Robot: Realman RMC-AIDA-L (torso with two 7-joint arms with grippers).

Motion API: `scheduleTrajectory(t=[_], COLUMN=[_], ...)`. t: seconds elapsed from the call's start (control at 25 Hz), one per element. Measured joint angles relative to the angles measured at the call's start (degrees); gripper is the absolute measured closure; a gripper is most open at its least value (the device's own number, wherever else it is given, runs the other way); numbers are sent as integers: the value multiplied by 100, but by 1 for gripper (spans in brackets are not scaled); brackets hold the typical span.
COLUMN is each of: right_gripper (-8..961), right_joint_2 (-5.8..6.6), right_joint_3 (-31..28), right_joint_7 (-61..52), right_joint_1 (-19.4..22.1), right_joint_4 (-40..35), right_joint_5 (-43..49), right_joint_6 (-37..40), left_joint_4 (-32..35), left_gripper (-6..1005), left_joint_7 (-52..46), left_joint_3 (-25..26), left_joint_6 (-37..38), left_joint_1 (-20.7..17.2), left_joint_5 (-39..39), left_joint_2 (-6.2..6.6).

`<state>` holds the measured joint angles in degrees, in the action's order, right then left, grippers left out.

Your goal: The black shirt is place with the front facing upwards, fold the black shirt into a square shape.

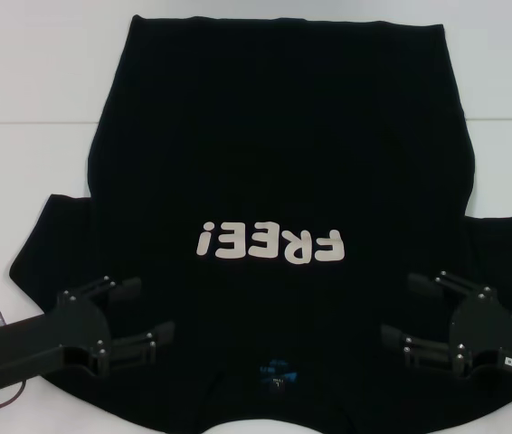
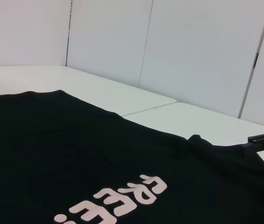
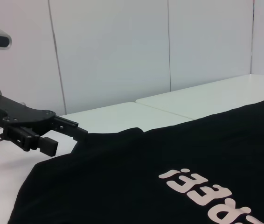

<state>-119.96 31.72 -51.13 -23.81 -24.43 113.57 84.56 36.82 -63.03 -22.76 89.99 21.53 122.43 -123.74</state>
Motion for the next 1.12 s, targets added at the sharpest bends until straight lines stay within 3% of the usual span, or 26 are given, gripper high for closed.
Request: scheduleTrajectory(t=[0.16, 0.24, 0.32, 0.36, 0.4, 0.6, 0.76, 1.12], right_gripper=[58, 57, 57, 57, 57, 57, 57, 58], right_joint_2=[0, 0, 0, 0, 0, -2, -4, 1], right_joint_3=[-9, -12, -9, -7, -9, -19, -1, 1], right_joint_7=[-2, -5, -9, -9, -9, -11, -11, -11], right_joint_1=[-7, -13, -17, -19, -19, -29, -55, -74], right_joint_4=[0, 1, 5, 8, 8, 11, 50, 70], right_joint_5=[-2, -2, -2, -2, -2, -3, -3, 20], right_joint_6=[0, 0, -1, -1, -2, 29, 46, 52], left_joint_4=[19, 45, 10, 10, -60, -103, -283, -518], left_gripper=[140, 140, 140, 140, 140, 140, 140, 139], left_joint_7=[-806, -1826, -2891, -2891, -3909, -5978, -7551, -8200], left_joint_3=[76, 150, 168, 168, 183, 168, 99, 119], left_joint_6=[7, 34, 150, 150, 257, 177, -328, -1187], left_joint_1=[39, 111, 208, 208, 307, 415, 453, 379], left_joint_5=[-80, -120, -93, -93, -82, -33, 262, 526], left_joint_2=[46, 161, 360, 360, 615, 1037, 1331, 1380])
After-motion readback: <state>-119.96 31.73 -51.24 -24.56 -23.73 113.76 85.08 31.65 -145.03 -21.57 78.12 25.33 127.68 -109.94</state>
